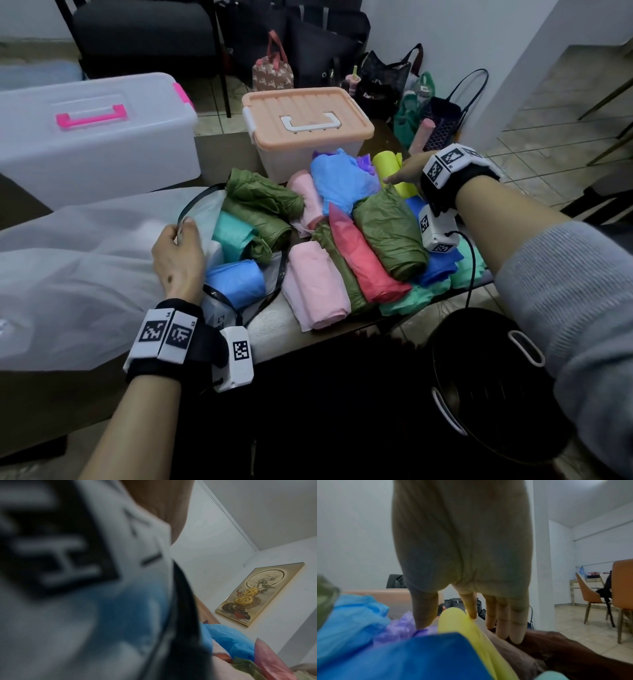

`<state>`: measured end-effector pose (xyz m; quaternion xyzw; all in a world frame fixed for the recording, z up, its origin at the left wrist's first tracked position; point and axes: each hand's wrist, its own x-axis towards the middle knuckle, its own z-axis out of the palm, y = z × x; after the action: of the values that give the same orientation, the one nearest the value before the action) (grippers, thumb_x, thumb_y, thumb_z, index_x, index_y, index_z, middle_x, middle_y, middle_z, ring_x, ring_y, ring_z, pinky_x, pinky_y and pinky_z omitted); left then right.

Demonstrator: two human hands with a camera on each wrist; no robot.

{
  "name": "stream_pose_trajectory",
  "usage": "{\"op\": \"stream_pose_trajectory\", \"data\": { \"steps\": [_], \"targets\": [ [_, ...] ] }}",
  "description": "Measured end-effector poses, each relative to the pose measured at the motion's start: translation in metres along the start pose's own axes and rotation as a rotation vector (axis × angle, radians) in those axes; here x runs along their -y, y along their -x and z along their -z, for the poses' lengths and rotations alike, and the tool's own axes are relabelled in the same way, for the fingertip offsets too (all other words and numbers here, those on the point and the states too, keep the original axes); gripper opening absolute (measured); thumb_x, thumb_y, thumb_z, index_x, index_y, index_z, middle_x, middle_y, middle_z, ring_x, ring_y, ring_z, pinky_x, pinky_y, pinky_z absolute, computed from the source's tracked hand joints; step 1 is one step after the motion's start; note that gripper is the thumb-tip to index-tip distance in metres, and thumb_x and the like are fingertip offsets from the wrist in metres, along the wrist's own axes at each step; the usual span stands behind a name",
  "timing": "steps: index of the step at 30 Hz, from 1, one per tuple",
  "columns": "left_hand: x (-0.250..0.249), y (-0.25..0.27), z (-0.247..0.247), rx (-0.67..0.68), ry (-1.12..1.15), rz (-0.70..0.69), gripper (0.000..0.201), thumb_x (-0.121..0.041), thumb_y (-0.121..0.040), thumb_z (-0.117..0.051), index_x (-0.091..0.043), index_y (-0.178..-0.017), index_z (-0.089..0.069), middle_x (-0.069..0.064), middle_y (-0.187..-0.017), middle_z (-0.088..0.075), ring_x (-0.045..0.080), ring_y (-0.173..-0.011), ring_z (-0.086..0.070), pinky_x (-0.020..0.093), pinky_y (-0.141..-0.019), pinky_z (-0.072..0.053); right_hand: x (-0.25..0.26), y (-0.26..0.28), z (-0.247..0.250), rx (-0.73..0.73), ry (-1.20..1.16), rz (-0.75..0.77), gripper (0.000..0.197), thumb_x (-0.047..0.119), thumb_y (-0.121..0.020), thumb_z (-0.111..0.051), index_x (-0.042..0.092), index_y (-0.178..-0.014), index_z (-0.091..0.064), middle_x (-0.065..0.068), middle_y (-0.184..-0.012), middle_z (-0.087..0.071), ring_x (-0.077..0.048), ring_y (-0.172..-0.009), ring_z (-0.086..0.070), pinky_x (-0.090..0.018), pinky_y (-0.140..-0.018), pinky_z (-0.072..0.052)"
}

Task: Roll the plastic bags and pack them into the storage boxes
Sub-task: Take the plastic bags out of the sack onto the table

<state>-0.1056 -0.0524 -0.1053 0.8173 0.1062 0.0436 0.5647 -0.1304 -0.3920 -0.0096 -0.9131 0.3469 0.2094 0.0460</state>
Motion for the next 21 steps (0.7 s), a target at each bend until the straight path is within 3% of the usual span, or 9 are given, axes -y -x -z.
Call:
{"op": "stream_pose_trajectory", "data": {
  "steps": [2,5,9,12,14,17,19,21],
  "targets": [
    [0.0,0.0,0.001,0.007,0.012,0.008,0.035,-0.035,-0.094,-0.043,-0.011,-0.068,-0.044,0.002,-0.064,-0.041,0.022,-0.071,-0.037,0.031,-0.064,-0.029,0.0,0.003,0.008,0.02,-0.001,0.015,0.055,0.055,-0.089,-0.05,0.011,-0.121,-0.057,-0.017,-0.111,-0.067,-0.032,-0.111,-0.054,-0.041,-0.109,-0.032],
    [0.001,-0.002,0.001,0.012,0.023,0.024,0.037,-0.036,-0.093,-0.044,-0.011,-0.066,-0.042,0.001,-0.062,-0.038,0.022,-0.071,-0.036,0.031,-0.064,-0.029,0.003,0.015,0.03,0.001,-0.007,0.042,0.063,0.051,-0.091,-0.05,0.005,-0.134,-0.049,-0.014,-0.136,-0.051,-0.03,-0.127,-0.045,-0.039,-0.108,-0.033],
    [-0.003,-0.004,0.003,0.047,0.024,0.045,0.043,-0.038,-0.093,-0.047,-0.014,-0.059,-0.037,0.001,-0.059,-0.038,0.021,-0.062,-0.034,0.03,-0.063,-0.028,0.025,0.037,0.056,-0.146,-0.08,0.197,0.042,0.028,-0.091,-0.055,0.001,-0.123,-0.058,-0.017,-0.127,-0.058,-0.031,-0.12,-0.052,-0.037,-0.098,-0.042],
    [-0.005,-0.007,0.005,0.058,0.02,0.052,0.045,-0.037,-0.095,-0.046,-0.015,-0.057,-0.035,0.002,-0.058,-0.037,0.014,-0.054,-0.031,0.029,-0.062,-0.027,0.058,0.06,0.063,-0.259,-0.128,0.354,0.04,0.02,-0.092,-0.054,0.005,-0.128,-0.056,-0.011,-0.133,-0.054,-0.026,-0.121,-0.05,-0.029,-0.098,-0.039],
    [-0.004,-0.009,0.006,0.05,0.032,0.065,0.045,-0.037,-0.095,-0.045,-0.016,-0.057,-0.035,0.002,-0.058,-0.036,0.015,-0.054,-0.031,0.029,-0.061,-0.026,0.083,0.072,0.058,-0.239,-0.166,0.462,0.041,0.017,-0.091,-0.053,0.012,-0.132,-0.053,-0.005,-0.136,-0.051,-0.02,-0.123,-0.048,-0.024,-0.098,-0.036],
    [-0.002,-0.01,0.007,0.029,0.037,0.075,0.046,-0.036,-0.095,-0.046,-0.015,-0.057,-0.034,0.002,-0.056,-0.035,0.023,-0.061,-0.032,0.028,-0.059,-0.025,0.118,0.083,0.037,-0.153,-0.14,0.571,0.047,0.011,-0.089,-0.052,0.016,-0.136,-0.048,-0.005,-0.138,-0.049,-0.02,-0.122,-0.048,-0.025,-0.096,-0.037],
    [-0.001,-0.01,0.009,0.019,0.034,0.073,0.046,-0.037,-0.096,-0.045,-0.014,-0.056,-0.034,0.002,-0.056,-0.036,0.023,-0.068,-0.036,0.029,-0.062,-0.026,0.137,0.083,0.015,-0.079,-0.132,0.585,0.049,0.008,-0.089,-0.051,0.013,-0.137,-0.044,-0.007,-0.135,-0.049,-0.023,-0.122,-0.048,-0.026,-0.095,-0.038],
    [0.0,-0.008,0.011,0.012,0.022,0.066,0.047,-0.037,-0.096,-0.044,-0.014,-0.056,-0.034,0.002,-0.057,-0.037,0.024,-0.07,-0.038,0.03,-0.063,-0.027,0.151,0.077,-0.008,-0.006,-0.169,0.569,0.052,0.007,-0.088,-0.051,0.01,-0.139,-0.041,-0.01,-0.137,-0.048,-0.025,-0.124,-0.047,-0.029,-0.102,-0.04]
  ]
}}
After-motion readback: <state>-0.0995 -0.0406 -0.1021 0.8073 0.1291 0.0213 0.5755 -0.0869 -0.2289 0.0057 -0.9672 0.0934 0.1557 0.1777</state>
